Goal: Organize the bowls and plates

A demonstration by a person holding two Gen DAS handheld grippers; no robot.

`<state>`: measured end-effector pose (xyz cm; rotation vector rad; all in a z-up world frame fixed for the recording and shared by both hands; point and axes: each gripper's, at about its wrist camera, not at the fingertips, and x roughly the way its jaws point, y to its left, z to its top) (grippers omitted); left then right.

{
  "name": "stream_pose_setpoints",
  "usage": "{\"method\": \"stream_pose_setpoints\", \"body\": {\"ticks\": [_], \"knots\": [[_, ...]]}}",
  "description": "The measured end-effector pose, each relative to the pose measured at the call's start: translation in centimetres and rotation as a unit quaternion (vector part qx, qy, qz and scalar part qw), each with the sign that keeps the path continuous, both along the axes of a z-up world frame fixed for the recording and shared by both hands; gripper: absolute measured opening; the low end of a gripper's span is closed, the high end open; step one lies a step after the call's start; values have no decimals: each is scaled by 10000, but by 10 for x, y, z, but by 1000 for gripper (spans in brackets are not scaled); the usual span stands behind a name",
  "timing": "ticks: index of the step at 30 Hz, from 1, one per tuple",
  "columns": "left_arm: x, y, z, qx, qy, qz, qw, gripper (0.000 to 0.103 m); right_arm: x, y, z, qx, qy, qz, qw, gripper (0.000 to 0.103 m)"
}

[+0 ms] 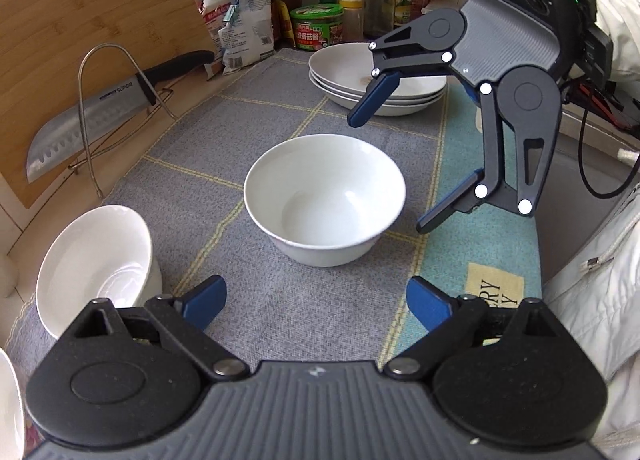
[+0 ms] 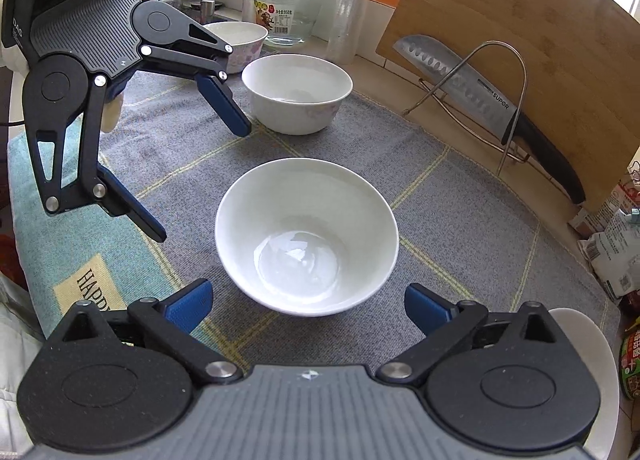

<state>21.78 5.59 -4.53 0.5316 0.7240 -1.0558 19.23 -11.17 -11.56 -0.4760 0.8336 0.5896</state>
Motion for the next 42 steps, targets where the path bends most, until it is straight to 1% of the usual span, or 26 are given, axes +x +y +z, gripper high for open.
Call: {"method": "stream_pose_setpoints", "body": {"ticks": [2, 5, 8, 10, 11, 12, 14, 16, 17, 21, 22, 24, 26, 27, 29, 32, 33, 35, 36, 38, 42], "knots": [[-7, 4, 4, -100, -36, 169, 9998, 97, -4, 0, 3, 72, 18, 10, 10000, 103], [-15, 10, 13, -281, -145, 551, 9980, 97, -9, 1, 9, 196, -19, 50, 9998, 103], [-18, 11, 24, -392, -383, 1109, 9923, 97, -9, 3, 17, 361, -81, 124, 9992, 103], [-20, 11, 33, -499, -441, 1558, 9855, 97, -5, 4, 22, 445, -93, 153, 9988, 103], [-20, 11, 37, -556, -398, 1831, 9807, 97, -2, 4, 25, 495, -53, 168, 9986, 103], [-19, 10, 42, -580, -323, 2098, 9755, 97, 0, 4, 29, 549, 5, 187, 9983, 103], [-19, 9, 50, -550, -376, 2462, 9669, 97, 3, 3, 37, 701, 48, 303, 9971, 103], [-23, 10, 53, -562, -562, 2624, 9617, 99, 8, 3, 45, 900, 84, 460, 9948, 103], [-25, 12, 52, -549, -677, 2706, 9587, 100, 11, 4, 47, 984, 17, 564, 9935, 103], [-29, 22, 43, -380, -1068, 3177, 9414, 100, 27, 14, 48, 1057, -69, 487, 9932, 103], [-30, 27, 40, -374, -1144, 3247, 9381, 100, 29, 17, 48, 1042, -104, 510, 9932, 103], [-27, 35, 34, -385, -1198, 3297, 9357, 100, 32, 26, 50, 940, -307, 505, 9938, 103], [-22, 42, 24, -372, -1197, 3262, 9370, 100, 36, 34, 51, 826, -459, 421, 9946, 103], [-18, 45, 20, -300, -1187, 3251, 9377, 100, 40, 40, 52, 780, -514, 334, 9951, 103], [-14, 50, 14, -237, -1211, 3199, 9394, 100, 45, 48, 53, 713, -545, 318, 9955, 103], [-4, 61, 10, -321, -932, 2988, 9492, 100, 53, 63, 53, 499, -653, 318, 9961, 103], [-2, 65, 9, -375, -868, 2838, 9542, 100, 57, 67, 52, 459, -670, 312, 9962, 103], [5, 67, 7, -236, -840, 2654, 9602, 100, 63, 74, 49, 403, -634, 296, 9967, 103], [8, 67, 6, -119, -877, 2520, 9637, 100, 67, 76, 47, 394, -591, 304, 9970, 103], [14, 67, 5, -12, -907, 2299, 9690, 100, 74, 80, 43, 360, -505, 340, 9975, 103], [30, 68, 0, 75, -699, 1920, 9789, 100, 88, 85, 32, 277, -322, 531, 9977, 103]]}}
